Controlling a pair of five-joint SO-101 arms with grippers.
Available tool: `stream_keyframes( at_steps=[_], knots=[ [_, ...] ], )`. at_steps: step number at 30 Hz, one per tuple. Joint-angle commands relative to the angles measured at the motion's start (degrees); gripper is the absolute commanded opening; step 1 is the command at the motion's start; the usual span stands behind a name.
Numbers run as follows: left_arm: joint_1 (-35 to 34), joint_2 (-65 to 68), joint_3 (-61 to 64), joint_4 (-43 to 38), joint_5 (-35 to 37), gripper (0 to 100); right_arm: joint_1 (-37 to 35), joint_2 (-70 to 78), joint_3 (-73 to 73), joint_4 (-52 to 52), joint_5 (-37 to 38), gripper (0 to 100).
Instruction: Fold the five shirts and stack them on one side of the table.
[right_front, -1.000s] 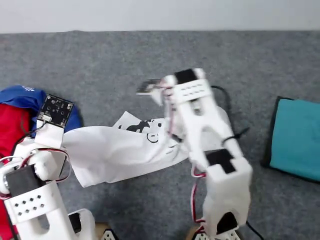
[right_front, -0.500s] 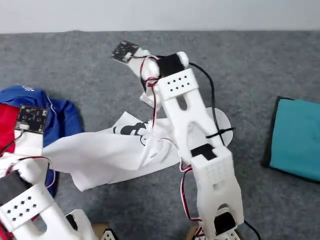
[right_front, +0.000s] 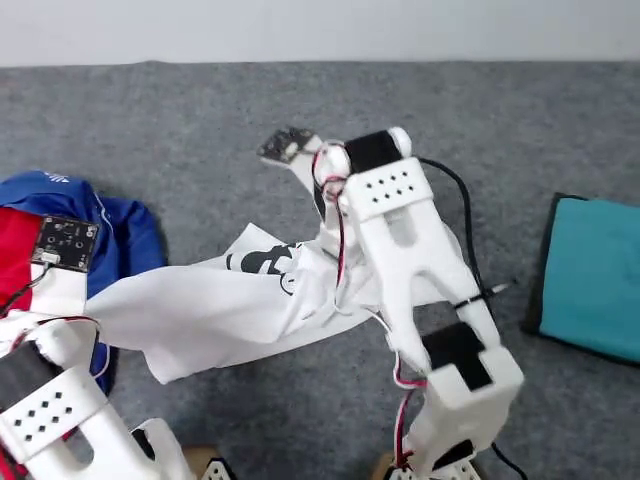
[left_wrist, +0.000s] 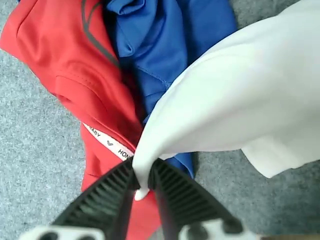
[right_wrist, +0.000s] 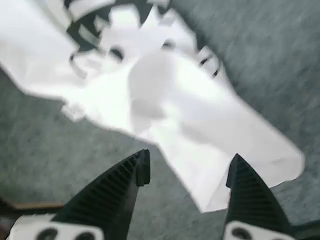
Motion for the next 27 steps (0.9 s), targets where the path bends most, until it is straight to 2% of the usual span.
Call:
stream_keyframes(
  at_steps=[1,9,19,25,27],
  knots=[
    [0.0,-0.88,-0.31,-0.18,-0.44,0,-2.15,-4.79,4.13,2.33,-0.44,26.0],
    [-0.09,-0.97,-0.31,0.26,-0.44,0,-7.69,0.57,5.01,-1.19,-0.62,26.1],
    [-0.35,-0.97,-0.4,1.58,-0.44,0,-9.27,8.48,5.01,-7.43,-0.88,25.1],
    [-0.35,-0.97,-0.4,1.58,-0.44,0,-9.63,9.01,3.43,-5.67,-0.44,3.9],
    [-0.35,-0.97,-0.4,1.58,-0.44,0,-8.92,8.92,1.76,-2.68,-0.44,0.9]
  ],
)
